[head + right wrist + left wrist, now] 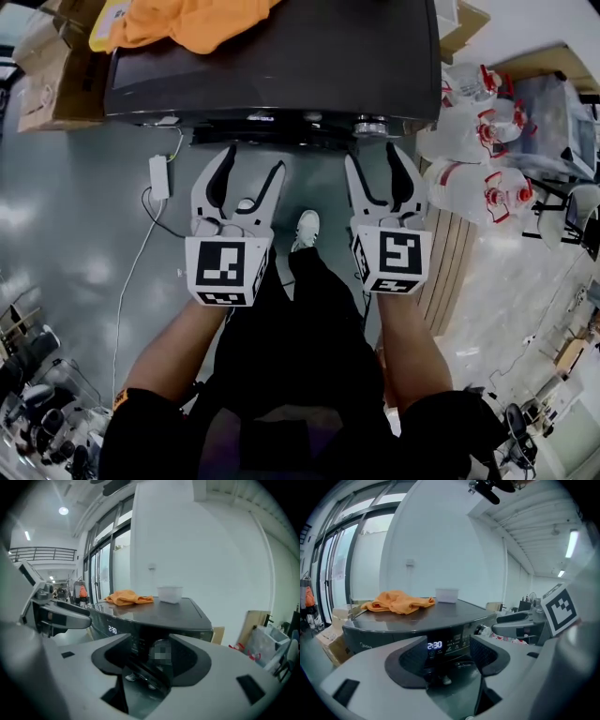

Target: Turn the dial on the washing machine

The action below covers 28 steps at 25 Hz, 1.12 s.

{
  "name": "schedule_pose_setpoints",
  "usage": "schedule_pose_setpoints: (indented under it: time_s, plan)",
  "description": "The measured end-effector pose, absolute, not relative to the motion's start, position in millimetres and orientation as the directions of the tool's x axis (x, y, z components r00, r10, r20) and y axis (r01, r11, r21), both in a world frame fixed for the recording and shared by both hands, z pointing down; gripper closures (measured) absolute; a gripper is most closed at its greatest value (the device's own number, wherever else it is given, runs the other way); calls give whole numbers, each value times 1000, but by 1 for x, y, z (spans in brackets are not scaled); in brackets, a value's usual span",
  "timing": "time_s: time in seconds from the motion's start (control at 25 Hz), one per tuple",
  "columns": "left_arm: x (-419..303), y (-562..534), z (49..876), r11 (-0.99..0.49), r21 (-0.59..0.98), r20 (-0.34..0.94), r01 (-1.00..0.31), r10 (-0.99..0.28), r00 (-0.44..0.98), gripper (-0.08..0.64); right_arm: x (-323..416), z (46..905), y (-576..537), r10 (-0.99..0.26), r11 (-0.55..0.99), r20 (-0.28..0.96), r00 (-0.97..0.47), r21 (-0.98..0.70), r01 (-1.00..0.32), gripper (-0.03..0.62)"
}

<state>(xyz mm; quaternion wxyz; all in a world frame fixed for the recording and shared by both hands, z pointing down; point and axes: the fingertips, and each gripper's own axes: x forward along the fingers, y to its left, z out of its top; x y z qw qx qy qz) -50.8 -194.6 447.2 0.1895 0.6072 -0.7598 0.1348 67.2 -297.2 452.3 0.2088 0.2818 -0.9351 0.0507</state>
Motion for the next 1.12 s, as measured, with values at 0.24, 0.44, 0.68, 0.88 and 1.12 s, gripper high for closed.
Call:
schedule_pose_setpoints:
  time_s: [0.24, 0.44, 0.68, 0.88, 1.12]
  plan:
    - [-23, -172, 395, 190, 11, 415, -982, -894, -169, 288, 75, 396, -243, -434, 888, 375, -819, 21, -460, 420]
    - [-5, -143, 358, 215, 2, 398, -977, -896, -197, 449, 89, 362, -209, -382, 916, 378, -843, 37, -399, 518]
    - [14, -122, 319, 216, 4, 383, -976, -902, -198, 537, 94, 327, -186, -339, 934, 345, -875, 10, -358, 567]
    - [21, -108, 294, 190, 32, 365, -981, -916, -165, 545, 92, 291, -168, -350, 931, 304, -886, 9, -365, 575]
    - [14, -92, 273, 152, 28, 330, -988, -934, -134, 545, 89, 254, -149, -402, 912, 251, -880, 21, -410, 575]
